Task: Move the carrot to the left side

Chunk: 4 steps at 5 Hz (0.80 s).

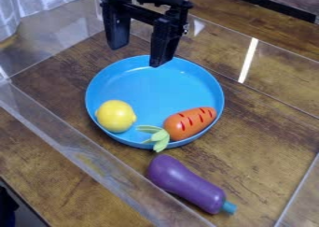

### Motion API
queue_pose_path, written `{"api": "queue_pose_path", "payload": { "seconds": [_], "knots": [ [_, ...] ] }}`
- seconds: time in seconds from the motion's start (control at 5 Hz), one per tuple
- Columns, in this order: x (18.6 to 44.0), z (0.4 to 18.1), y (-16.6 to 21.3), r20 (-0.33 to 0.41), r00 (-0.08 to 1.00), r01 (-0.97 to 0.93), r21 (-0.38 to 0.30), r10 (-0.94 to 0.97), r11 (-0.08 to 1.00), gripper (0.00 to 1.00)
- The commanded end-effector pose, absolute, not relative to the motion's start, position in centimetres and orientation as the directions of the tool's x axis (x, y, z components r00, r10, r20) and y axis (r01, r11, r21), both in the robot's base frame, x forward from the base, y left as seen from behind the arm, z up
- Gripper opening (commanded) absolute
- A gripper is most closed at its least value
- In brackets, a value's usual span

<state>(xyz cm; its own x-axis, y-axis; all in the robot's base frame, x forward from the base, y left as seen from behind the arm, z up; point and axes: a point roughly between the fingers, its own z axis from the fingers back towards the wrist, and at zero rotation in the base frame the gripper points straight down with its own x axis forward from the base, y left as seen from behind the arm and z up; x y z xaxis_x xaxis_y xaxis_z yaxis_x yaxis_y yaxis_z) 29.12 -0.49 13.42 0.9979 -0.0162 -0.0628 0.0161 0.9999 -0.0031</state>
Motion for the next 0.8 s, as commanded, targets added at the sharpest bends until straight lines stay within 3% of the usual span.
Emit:
{"api": "queue_pose_path", "payload": {
  "seconds": [0.0, 0.2, 0.6],
  "knots": [
    [28.7, 13.0, -0.5, -0.075, 0.997, 0.019, -0.006, -0.02, 1.0, 1.0],
    [28.7, 11.5, -0.9, -0.086, 0.992, 0.096, -0.01, -0.096, 0.995, 1.0],
    [29.8, 8.1, -5.2, -0.009, 0.961, 0.276, -0.039, -0.277, 0.96, 1.0]
  ]
}}
